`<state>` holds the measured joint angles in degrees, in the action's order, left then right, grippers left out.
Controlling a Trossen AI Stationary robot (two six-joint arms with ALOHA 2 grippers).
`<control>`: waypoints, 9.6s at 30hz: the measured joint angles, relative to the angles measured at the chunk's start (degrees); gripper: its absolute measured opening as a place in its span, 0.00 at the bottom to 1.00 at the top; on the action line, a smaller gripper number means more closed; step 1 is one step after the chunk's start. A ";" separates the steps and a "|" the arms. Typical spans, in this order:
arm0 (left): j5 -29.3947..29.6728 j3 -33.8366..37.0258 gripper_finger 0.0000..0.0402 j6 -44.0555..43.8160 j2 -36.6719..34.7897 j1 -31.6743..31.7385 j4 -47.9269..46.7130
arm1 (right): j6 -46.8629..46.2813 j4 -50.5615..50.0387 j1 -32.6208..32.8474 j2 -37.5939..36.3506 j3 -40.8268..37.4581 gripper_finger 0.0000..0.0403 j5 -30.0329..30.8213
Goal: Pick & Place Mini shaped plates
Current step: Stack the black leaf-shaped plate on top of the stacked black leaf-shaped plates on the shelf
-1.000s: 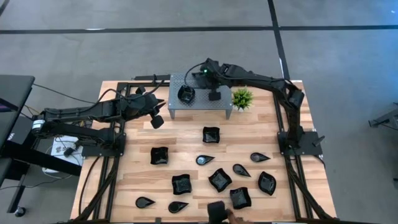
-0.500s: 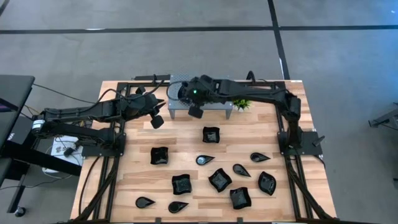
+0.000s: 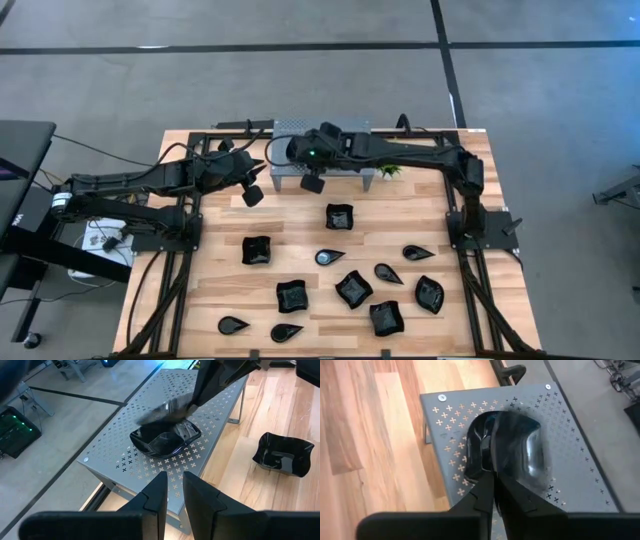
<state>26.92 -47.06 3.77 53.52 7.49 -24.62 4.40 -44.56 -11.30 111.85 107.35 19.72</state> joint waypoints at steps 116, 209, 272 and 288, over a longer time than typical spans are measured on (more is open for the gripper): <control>-15.35 18.83 0.26 -28.04 15.15 -33.77 46.16 | -74.68 -1.92 57.13 -30.97 -52.74 0.48 -10.86; -13.62 18.78 0.26 -22.45 15.10 -32.15 53.14 | -70.11 -0.74 60.73 -18.75 -51.65 0.38 -10.06; -13.22 18.83 0.26 -22.05 14.87 -32.17 57.62 | 21.49 42.51 17.45 -23.12 -39.87 0.00 15.78; -13.21 18.91 0.26 -22.78 13.19 -33.36 58.09 | 21.38 44.32 2.47 -1.79 -24.09 0.03 13.48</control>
<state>13.71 -28.14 -19.01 66.71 -25.88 33.46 25.78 -0.23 -8.83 110.06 83.26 33.20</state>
